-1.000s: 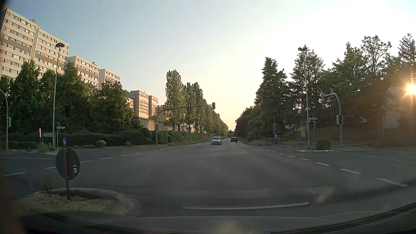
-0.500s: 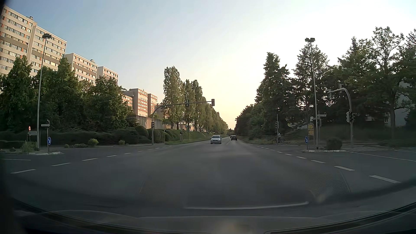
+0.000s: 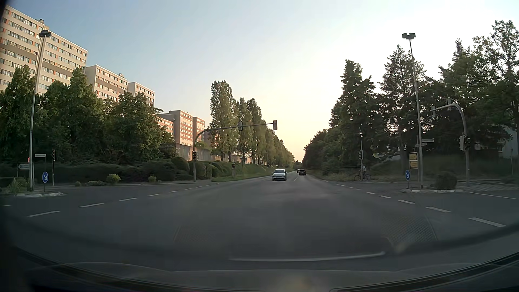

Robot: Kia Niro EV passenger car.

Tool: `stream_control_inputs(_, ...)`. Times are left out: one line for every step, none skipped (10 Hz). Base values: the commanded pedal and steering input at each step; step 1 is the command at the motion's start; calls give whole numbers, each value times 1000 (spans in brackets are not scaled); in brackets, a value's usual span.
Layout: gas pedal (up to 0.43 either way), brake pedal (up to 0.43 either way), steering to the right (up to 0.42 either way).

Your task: Follow the waypoints while adhering to traffic rules and regulations

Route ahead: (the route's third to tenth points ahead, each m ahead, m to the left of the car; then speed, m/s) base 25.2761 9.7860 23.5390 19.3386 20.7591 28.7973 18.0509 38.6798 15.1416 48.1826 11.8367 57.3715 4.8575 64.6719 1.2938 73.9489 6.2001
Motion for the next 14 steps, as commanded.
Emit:
stream_control_inputs(311, 30, -103)
stream_control_inputs(311, 30, -118)
stream_control_inputs(280, 30, -133)
stream_control_inputs(280, 30, -150)
stream_control_inputs(268, 30, -160)
stream_control_inputs(260, 30, -169)
stream_control_inputs(240, 30, -180)
stream_control_inputs(220, 30, -190)
stream_control_inputs(209, 30, -200)
stream_control_inputs(209, 30, -206)
stream_control_inputs(209, 30, -213)
stream_control_inputs(189, 30, -220)
stream_control_inputs(177, 30, -226)
stream_control_inputs(169, 30, -231)
